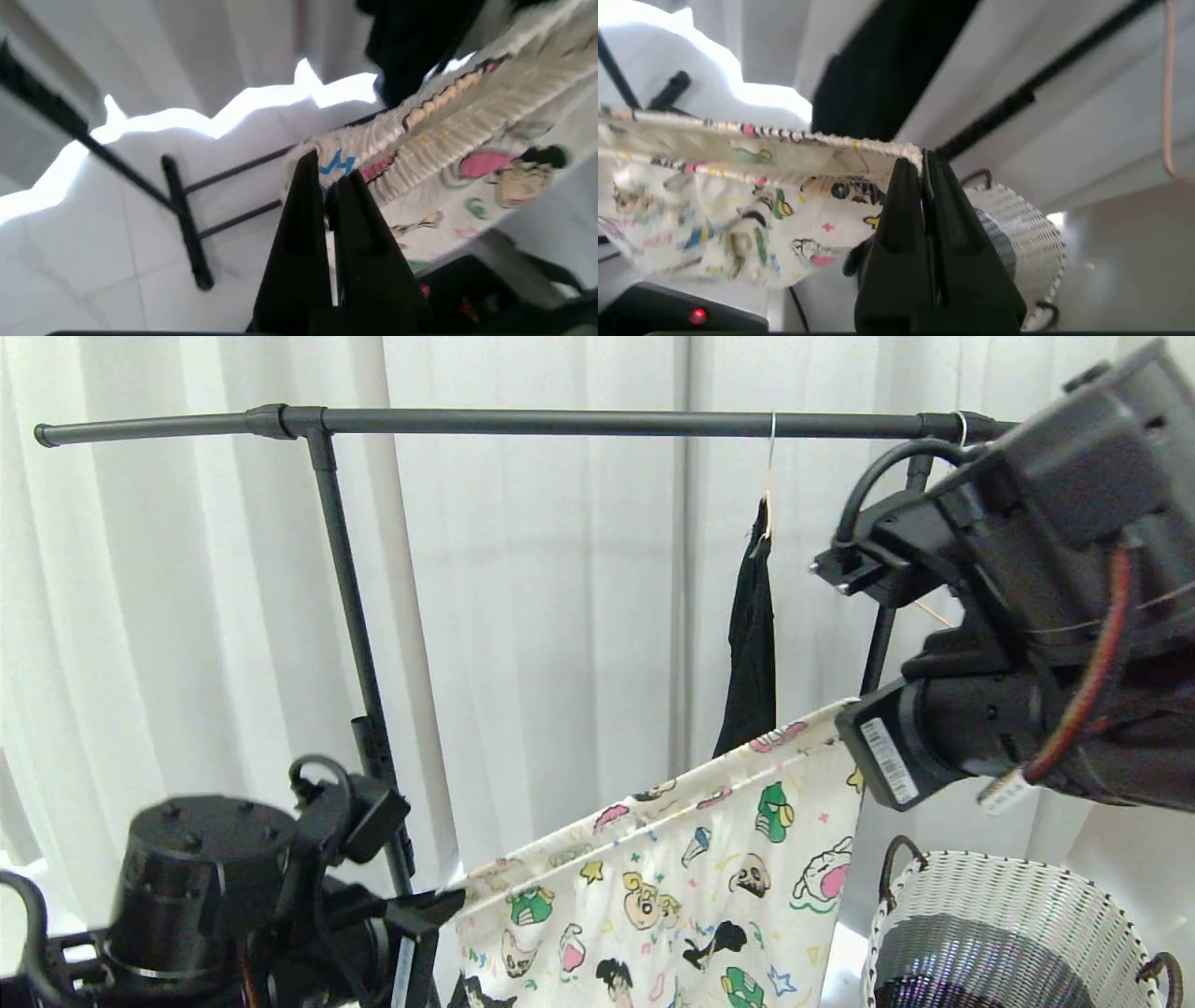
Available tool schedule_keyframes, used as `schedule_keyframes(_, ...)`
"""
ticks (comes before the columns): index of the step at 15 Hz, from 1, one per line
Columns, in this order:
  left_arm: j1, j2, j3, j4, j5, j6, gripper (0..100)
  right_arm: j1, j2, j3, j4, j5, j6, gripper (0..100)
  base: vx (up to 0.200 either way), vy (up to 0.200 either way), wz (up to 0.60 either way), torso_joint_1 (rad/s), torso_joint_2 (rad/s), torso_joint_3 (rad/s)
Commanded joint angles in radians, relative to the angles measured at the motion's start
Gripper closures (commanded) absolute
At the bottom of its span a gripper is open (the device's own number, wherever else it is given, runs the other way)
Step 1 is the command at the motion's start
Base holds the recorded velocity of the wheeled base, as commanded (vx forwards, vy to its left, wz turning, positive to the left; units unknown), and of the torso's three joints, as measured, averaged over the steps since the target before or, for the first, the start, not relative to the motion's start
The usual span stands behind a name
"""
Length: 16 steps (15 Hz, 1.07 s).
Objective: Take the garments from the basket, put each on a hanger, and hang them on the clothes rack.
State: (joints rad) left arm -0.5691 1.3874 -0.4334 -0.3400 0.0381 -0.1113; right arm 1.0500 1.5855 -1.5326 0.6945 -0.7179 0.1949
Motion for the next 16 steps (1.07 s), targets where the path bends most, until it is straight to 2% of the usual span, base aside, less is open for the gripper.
schedule_keyframes(1,-0.017,-0.104,-0.498,0.521,-0.113,0.025,100,-0.013,-0.118,0.060,0.002,-0.002,0.003,100,0.000,0.000,0.00,0.000,0.00,0.000)
schedule_keyframes(2,-0.018,-0.100,-0.645,0.694,-0.122,0.042,100,-0.041,-0.141,0.060,-0.007,0.000,0.005,100,0.000,0.000,0.00,0.000,0.00,0.000)
schedule_keyframes(3,-0.038,-0.094,-0.754,0.774,-0.141,0.042,100,-0.068,-0.160,0.063,-0.035,0.006,0.003,100,0.000,0.000,0.00,0.000,0.00,0.000)
schedule_keyframes(5,-0.083,-0.076,-0.860,0.808,-0.149,0.042,100,-0.074,-0.171,0.060,-0.136,0.041,-0.005,100,0.000,0.000,0.00,0.000,0.00,0.000)
schedule_keyframes(7,-0.115,-0.071,-0.892,0.808,-0.144,0.047,100,-0.074,-0.177,0.058,-0.214,0.074,-0.066,100,0.000,0.000,0.00,0.000,0.00,0.000)
schedule_keyframes(8,-0.112,-0.073,-0.889,0.808,-0.133,0.081,100,-0.076,-0.188,0.058,-0.227,0.077,-0.114,100,0.000,0.000,0.00,0.000,0.00,0.000)
schedule_keyframes(9,-0.112,-0.077,-0.887,0.806,-0.087,0.119,100,-0.076,-0.200,0.057,-0.233,0.080,-0.150,100,0.000,0.000,0.00,0.000,0.00,0.000)
schedule_keyframes(10,-0.115,-0.079,-0.895,0.805,-0.044,0.125,100,-0.076,-0.214,0.060,-0.233,0.081,-0.175,100,0.000,0.000,0.00,0.000,0.00,0.000)
schedule_keyframes(13,-0.146,-0.094,-0.906,0.803,-0.033,0.119,100,-0.077,-0.236,0.066,-0.230,0.087,-0.184,100,0.000,0.000,0.00,0.000,0.00,0.000)
schedule_keyframes(16,-0.186,-0.130,-0.903,0.805,-0.029,0.125,100,-0.151,-0.237,0.083,-0.231,0.086,-0.189,100,0.000,0.000,0.00,0.000,0.00,0.000)
